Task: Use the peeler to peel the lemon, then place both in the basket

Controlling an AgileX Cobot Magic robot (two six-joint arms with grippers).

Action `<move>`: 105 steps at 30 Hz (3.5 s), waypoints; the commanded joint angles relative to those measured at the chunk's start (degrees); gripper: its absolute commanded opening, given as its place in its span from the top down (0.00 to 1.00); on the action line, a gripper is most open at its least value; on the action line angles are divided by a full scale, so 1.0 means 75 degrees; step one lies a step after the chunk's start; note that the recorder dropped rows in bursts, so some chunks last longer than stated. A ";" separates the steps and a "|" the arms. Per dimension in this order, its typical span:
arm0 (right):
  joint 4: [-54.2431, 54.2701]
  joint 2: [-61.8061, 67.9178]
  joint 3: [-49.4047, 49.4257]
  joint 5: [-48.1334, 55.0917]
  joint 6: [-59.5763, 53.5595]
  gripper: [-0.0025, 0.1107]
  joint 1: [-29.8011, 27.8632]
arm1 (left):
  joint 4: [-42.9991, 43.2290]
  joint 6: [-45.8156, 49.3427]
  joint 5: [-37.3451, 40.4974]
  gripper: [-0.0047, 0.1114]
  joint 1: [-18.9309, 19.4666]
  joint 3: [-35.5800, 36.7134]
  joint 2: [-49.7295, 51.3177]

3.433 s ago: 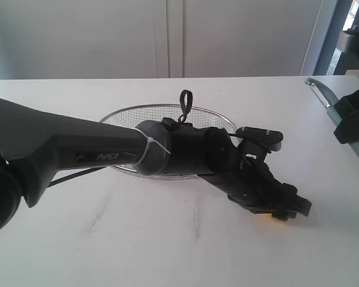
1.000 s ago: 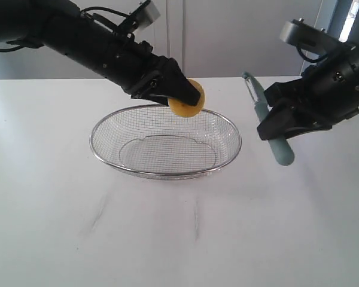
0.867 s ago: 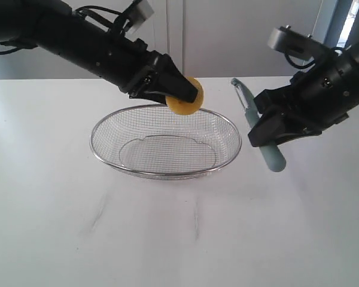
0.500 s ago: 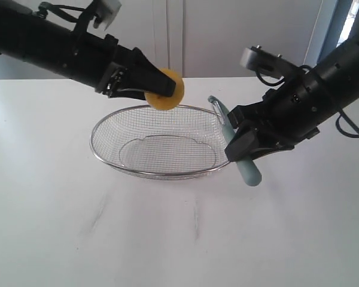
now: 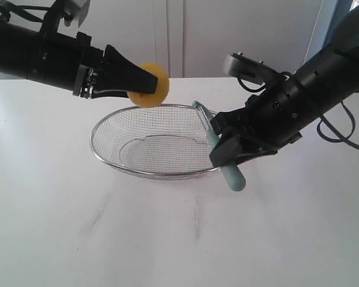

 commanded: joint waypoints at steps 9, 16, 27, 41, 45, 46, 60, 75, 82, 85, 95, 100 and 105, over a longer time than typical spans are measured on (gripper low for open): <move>0.0668 0.0287 0.0298 0.0071 -0.0384 0.98 0.0037 | -0.0664 0.1017 0.0111 0.96 -0.0003 0.0465 -0.0092; 0.1248 0.0613 0.0298 0.0127 -0.0774 0.98 0.0543 | -0.1153 0.1641 0.0180 0.96 -0.0003 0.0959 -0.0082; 0.1770 0.0613 0.0284 0.0287 -0.1076 0.98 0.0779 | -0.1135 0.1823 0.0179 0.96 -0.0003 0.1271 -0.0064; 0.2428 0.0517 0.0269 0.0495 -0.1236 0.98 0.0752 | -0.1035 0.1836 0.0179 0.96 -0.0003 0.1319 -0.0064; 0.2458 0.0376 0.0269 0.0444 -0.1236 0.98 0.0752 | -0.1037 0.1836 0.0194 0.96 -0.0003 0.1319 -0.0064; 0.2444 0.0336 0.0269 0.0409 -0.1236 0.98 0.0752 | -0.1037 0.1836 0.0208 0.96 -0.0003 0.1319 -0.0064; 0.2433 0.0107 0.0269 -0.0037 -0.0821 0.98 0.0752 | -0.1037 0.1836 0.0241 0.96 -0.0003 0.1319 -0.0064; 0.2379 -0.0341 0.0269 -0.0809 -0.0387 0.98 0.0752 | -0.1052 0.1821 0.0469 0.96 -0.0003 0.1319 -0.0064; 0.2373 -0.0655 0.0269 -0.1189 -0.0282 0.98 0.0752 | -0.1052 0.1821 0.0469 0.96 -0.0003 0.1319 -0.0064; 0.2343 -0.0716 0.0269 -0.1189 -0.0282 0.98 0.0752 | -0.1052 0.1821 0.0469 0.96 -0.0003 0.1319 -0.0064; 0.0973 -0.0716 0.0296 -0.1435 0.0581 0.98 0.0752 | -0.1294 0.2365 0.0401 0.96 -0.0003 0.1319 -0.0064; 0.0938 -0.0629 0.0294 -0.1406 0.0581 0.98 0.0752 | -0.1580 0.2835 0.0071 0.96 -0.0003 0.1319 -0.0064; 0.1063 -0.0349 0.0294 -0.1426 0.0581 0.98 0.0752 | -0.1840 0.3242 -0.0176 0.96 -0.0003 0.1319 -0.0064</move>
